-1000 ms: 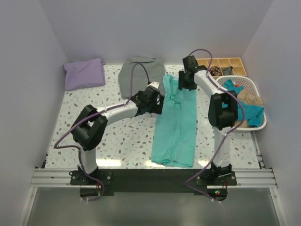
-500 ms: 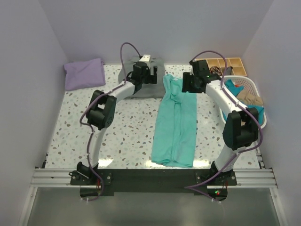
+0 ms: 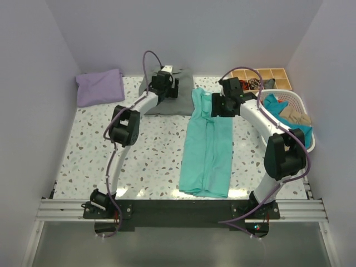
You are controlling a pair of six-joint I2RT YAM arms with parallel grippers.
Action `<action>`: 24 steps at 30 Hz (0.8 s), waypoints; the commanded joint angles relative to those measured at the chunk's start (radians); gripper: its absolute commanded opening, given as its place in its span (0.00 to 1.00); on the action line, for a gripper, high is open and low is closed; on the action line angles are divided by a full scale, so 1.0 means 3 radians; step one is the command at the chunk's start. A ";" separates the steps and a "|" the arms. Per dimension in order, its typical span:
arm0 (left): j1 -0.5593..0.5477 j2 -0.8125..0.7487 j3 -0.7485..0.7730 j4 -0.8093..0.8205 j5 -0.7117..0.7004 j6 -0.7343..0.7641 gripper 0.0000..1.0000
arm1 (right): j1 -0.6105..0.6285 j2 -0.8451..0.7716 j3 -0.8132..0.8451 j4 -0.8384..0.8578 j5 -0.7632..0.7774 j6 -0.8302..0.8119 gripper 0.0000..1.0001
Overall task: Fold and stack the t-shirts
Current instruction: Fold the tshirt
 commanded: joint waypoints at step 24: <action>0.0251 -0.1175 -0.0963 0.0698 0.0764 0.0097 0.99 | 0.0035 0.0349 0.0299 -0.0017 0.0538 0.0117 0.59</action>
